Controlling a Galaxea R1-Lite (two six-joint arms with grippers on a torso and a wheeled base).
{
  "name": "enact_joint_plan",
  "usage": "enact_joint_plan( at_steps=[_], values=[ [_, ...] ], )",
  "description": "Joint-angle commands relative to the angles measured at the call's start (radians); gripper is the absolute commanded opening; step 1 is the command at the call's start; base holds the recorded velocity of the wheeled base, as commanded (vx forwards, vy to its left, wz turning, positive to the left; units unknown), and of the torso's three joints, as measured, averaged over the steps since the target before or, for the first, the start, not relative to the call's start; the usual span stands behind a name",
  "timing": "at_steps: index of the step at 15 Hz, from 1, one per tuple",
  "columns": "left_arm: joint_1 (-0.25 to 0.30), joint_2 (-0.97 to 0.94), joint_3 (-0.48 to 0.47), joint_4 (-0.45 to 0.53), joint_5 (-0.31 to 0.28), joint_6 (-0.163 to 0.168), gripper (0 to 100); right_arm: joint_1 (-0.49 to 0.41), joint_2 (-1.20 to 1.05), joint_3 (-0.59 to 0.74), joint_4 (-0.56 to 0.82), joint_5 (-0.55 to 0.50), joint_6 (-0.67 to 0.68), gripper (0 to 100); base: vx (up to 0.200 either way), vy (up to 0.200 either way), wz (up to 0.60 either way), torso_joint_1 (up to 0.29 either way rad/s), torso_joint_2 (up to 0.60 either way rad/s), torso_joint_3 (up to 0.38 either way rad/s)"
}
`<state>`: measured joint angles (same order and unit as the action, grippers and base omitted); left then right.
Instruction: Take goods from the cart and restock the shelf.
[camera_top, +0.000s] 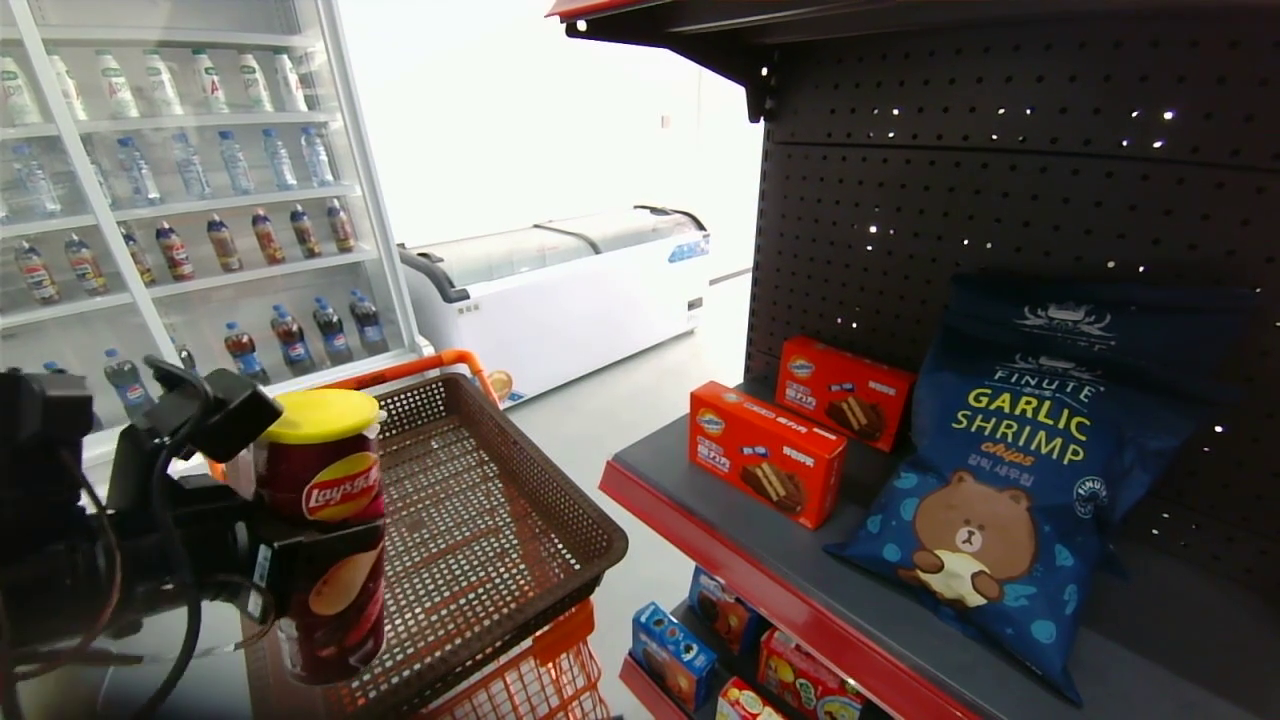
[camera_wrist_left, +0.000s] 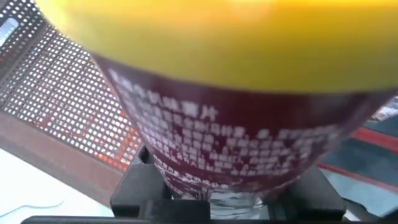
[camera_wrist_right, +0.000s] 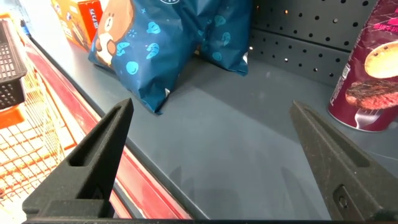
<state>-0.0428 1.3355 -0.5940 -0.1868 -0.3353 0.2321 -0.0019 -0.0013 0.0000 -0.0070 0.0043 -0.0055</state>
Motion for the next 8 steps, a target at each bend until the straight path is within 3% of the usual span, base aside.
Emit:
enact_joint_plan(
  at_steps=[1, 3, 5, 6, 7, 8],
  values=[
    [-0.08, -0.142, 0.017, -0.01, -0.025, -0.005, 0, 0.0, 0.001, 0.0, -0.001, 0.0, -0.001, 100, 0.0, 0.0, 0.0, 0.0, 0.0, 0.0],
    [-0.143, -0.142, 0.025, -0.085, -0.05, 0.0, 0, 0.0, 0.001, 0.0, -0.001, 0.0, -0.001, 100, 0.0, 0.0, 0.0, 0.0, 0.0, 0.0],
    [-0.244, -0.128, 0.019, -0.122, -0.09, -0.013, 0, 0.0, 0.001, 0.0, 0.001, 0.0, -0.002, 100, 0.0, 0.0, 0.0, 0.0, 0.0, 0.0],
    [-0.322, -0.121, 0.002, -0.122, -0.177, -0.07, 0, 0.0, 0.001, 0.0, 0.001, 0.0, -0.002, 100, 0.0, 0.0, 0.0, 0.0, 0.0, 0.0],
    [-0.338, -0.124, -0.001, -0.129, -0.241, -0.117, 0, 0.0, 0.001, 0.0, -0.001, 0.0, -0.002, 100, 0.0, 0.0, 0.0, 0.0, 0.0, 0.0],
    [-0.342, -0.125, -0.004, -0.132, -0.278, -0.128, 0, 0.0, 0.001, 0.0, 0.001, 0.0, -0.002, 100, 0.0, 0.0, 0.0, 0.0, 0.0, 0.0]
  ],
)
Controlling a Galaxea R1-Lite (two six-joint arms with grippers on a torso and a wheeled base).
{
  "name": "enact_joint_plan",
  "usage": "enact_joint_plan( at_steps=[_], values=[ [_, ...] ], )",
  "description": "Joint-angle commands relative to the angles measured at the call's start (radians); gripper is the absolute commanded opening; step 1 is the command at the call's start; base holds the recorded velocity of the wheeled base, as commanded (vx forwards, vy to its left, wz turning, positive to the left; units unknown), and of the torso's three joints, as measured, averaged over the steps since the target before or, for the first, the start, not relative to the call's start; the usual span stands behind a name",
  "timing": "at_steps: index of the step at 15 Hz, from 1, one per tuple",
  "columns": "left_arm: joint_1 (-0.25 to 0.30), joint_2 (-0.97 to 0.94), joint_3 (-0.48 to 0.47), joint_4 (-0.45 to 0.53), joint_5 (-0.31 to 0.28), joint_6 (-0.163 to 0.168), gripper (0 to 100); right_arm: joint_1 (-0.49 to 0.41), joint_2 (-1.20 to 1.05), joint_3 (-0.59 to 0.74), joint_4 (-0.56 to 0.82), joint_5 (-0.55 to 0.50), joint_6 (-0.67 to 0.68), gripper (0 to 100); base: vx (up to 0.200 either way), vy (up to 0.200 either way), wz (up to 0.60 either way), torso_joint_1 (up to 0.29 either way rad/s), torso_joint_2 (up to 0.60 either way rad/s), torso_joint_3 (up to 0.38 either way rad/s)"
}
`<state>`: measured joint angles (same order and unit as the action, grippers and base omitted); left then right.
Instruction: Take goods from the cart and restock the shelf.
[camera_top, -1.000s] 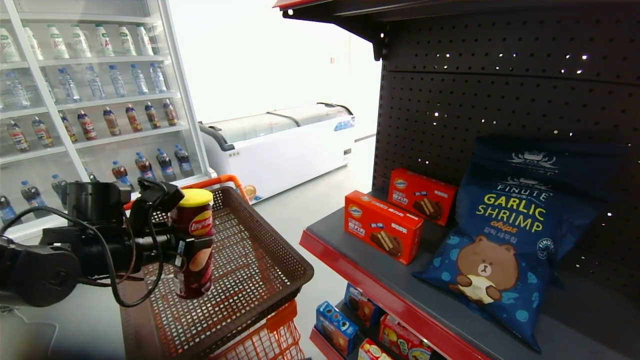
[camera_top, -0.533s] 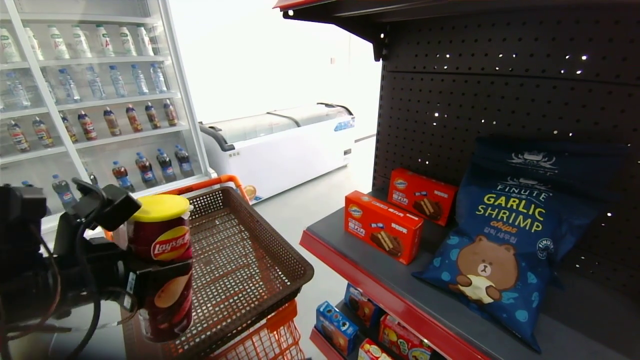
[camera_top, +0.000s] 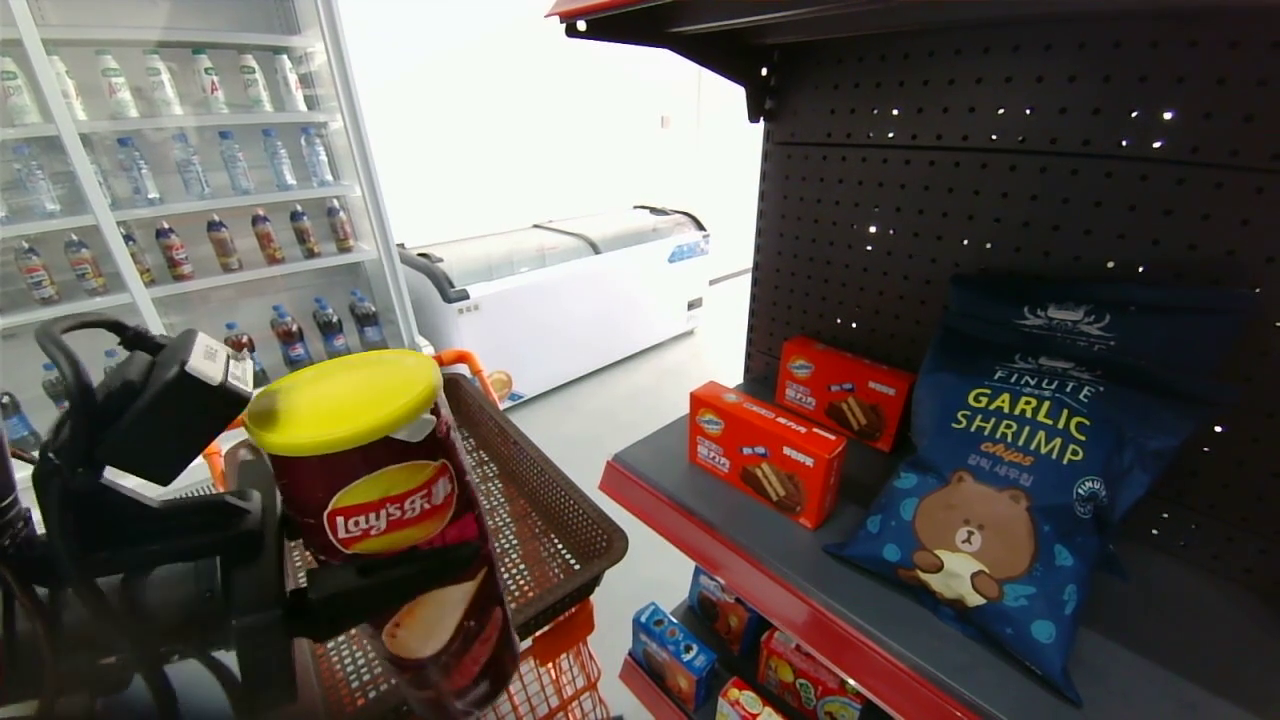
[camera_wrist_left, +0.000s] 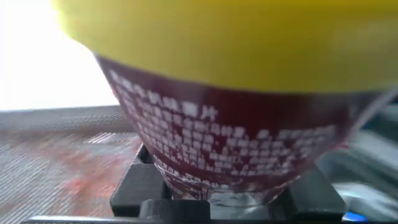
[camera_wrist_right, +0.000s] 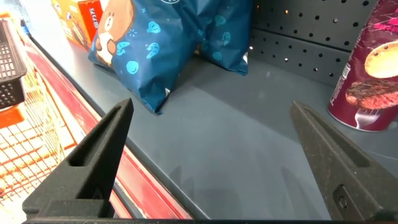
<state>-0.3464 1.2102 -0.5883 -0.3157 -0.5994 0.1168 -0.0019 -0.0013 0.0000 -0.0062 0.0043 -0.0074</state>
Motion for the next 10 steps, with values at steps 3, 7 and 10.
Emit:
enact_joint_plan(
  at_steps=[3, 7, 10],
  values=[
    [-0.056, 0.0, -0.028, -0.011, -0.142, -0.063, 0, 0.0, 0.001, 0.0, -0.001, 0.0, 0.001, 100, 0.0, 0.0, 0.0, 0.0, 0.0, 0.0],
    [-0.074, 0.023, -0.016, -0.097, -0.278, -0.121, 0, 0.0, 0.001, 0.0, -0.001, 0.0, 0.001, 100, 0.0, 0.0, 0.0, 0.0, 0.0, 0.0],
    [-0.121, 0.02, 0.022, -0.1, -0.3, -0.121, 0, 0.0, 0.001, 0.0, -0.001, 0.0, 0.0, 100, 0.0, 0.0, 0.0, 0.0, 0.0, 0.0]
  ],
)
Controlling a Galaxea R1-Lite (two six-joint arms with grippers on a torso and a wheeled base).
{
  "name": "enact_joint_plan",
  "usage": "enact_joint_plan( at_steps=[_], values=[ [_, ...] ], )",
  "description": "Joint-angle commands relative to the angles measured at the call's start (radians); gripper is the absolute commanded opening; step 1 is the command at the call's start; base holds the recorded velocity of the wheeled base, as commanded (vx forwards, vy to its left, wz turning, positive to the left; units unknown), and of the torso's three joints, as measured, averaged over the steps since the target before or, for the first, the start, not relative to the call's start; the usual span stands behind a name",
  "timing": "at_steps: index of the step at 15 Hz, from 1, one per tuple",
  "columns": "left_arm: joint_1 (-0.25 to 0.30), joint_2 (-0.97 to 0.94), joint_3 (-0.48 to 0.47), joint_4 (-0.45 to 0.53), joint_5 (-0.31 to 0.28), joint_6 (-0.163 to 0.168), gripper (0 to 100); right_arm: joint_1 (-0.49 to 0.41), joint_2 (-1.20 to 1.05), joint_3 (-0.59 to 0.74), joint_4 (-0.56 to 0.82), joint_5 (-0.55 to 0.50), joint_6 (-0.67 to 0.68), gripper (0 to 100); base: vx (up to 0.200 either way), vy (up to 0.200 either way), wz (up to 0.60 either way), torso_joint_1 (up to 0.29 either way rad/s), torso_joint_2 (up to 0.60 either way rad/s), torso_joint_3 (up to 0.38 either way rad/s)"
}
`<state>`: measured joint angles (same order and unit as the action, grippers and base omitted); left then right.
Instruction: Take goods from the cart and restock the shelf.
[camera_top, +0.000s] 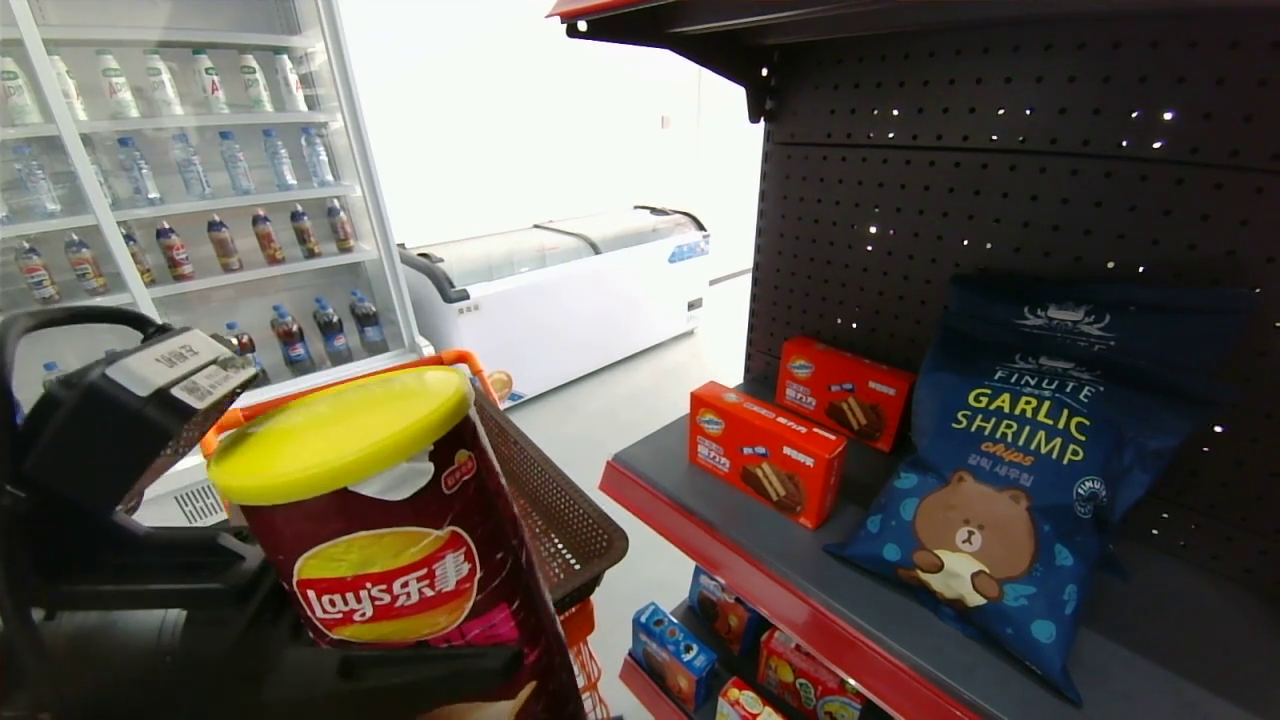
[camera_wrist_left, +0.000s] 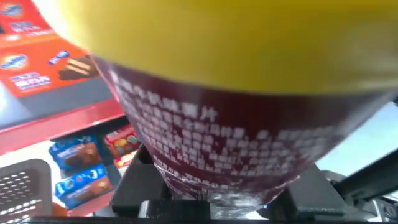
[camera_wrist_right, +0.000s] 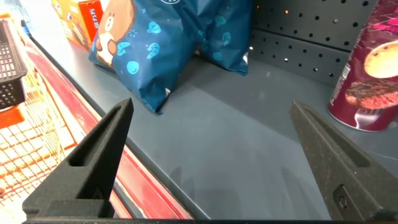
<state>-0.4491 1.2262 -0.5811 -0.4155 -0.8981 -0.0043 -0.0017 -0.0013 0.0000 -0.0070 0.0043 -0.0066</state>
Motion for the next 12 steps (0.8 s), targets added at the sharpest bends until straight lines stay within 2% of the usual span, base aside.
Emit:
enact_joint_plan(
  at_steps=[1, 5, 12],
  values=[
    [-0.029, 0.003, 0.026, 0.0, -0.001, 0.0, 0, 0.0, 0.001, 0.0, -0.001, 0.0, -0.001, 100, 0.0, 0.0, 0.0, 0.0, 0.0, 0.0],
    [-0.033, 0.003, 0.03, 0.0, -0.001, 0.001, 0, 0.0, 0.001, 0.0, -0.001, 0.0, -0.001, 100, 0.0, 0.0, 0.0, 0.0, 0.0, 0.0],
    [-0.033, 0.003, 0.032, 0.0, -0.001, 0.0, 0, 0.0, 0.001, 0.0, 0.001, 0.0, -0.001, 100, 0.0, 0.0, -0.6, 0.002, 0.0, 0.002]
  ],
)
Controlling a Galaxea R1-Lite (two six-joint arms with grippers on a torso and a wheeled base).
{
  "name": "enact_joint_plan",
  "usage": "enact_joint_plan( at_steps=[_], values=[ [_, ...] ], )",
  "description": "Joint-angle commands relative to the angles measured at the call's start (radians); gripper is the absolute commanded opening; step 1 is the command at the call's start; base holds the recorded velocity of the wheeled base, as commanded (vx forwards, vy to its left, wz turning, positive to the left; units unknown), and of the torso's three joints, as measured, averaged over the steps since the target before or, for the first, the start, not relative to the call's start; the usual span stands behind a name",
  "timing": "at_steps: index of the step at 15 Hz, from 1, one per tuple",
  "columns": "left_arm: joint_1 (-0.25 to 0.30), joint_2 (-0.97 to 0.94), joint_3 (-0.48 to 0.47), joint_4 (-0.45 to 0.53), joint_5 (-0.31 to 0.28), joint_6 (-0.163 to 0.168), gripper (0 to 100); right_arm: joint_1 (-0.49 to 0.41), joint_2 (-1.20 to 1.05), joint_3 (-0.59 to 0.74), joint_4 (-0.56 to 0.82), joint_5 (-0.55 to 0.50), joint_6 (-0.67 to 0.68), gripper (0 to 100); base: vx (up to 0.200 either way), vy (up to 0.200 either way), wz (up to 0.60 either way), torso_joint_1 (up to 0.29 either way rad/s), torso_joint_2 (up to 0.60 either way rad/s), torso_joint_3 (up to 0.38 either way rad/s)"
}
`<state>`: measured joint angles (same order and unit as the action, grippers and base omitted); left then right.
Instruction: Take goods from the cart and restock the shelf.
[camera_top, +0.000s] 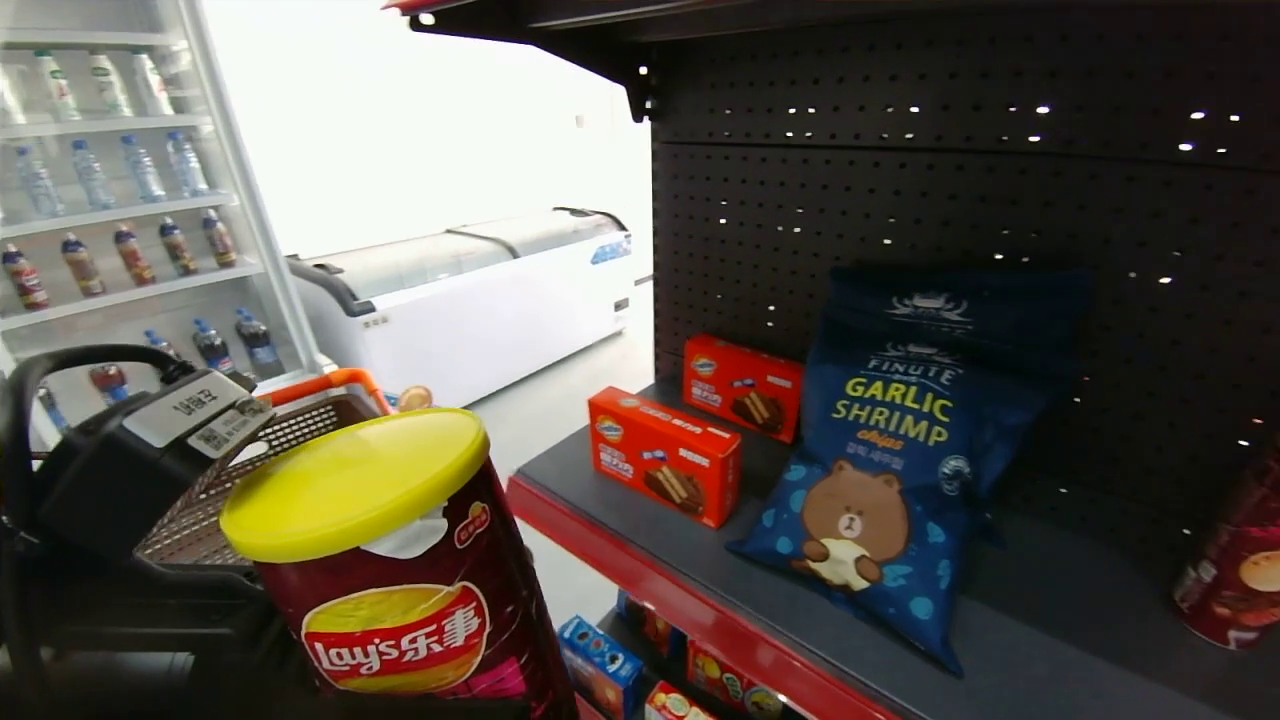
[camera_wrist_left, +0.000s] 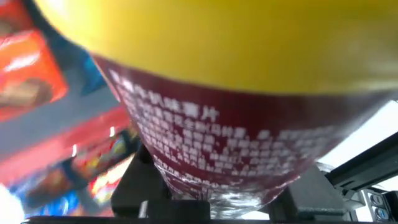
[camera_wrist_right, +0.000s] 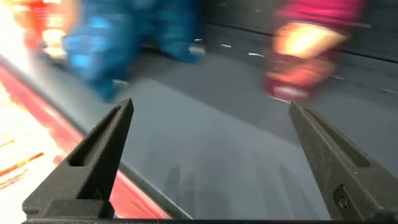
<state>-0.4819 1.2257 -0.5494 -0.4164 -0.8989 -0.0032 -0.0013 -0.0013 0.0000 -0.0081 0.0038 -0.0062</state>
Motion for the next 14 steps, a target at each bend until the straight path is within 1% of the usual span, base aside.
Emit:
enact_joint_plan(
  at_steps=[1, 14],
  values=[
    [0.0, 0.003, 0.0, 0.001, 0.002, 0.0, 0, 0.0, 0.001, 0.0, 0.002, 0.001, 0.0, 100, 0.0, 0.0, -0.6, 0.002, -0.01, 0.002],
    [0.002, 0.008, 0.002, 0.001, 0.003, 0.0, 0, 0.0, 0.001, 0.0, 0.0, 0.001, 0.0, 100, 0.0, 0.0, -0.6, 0.003, 0.0, 0.003]
  ],
)
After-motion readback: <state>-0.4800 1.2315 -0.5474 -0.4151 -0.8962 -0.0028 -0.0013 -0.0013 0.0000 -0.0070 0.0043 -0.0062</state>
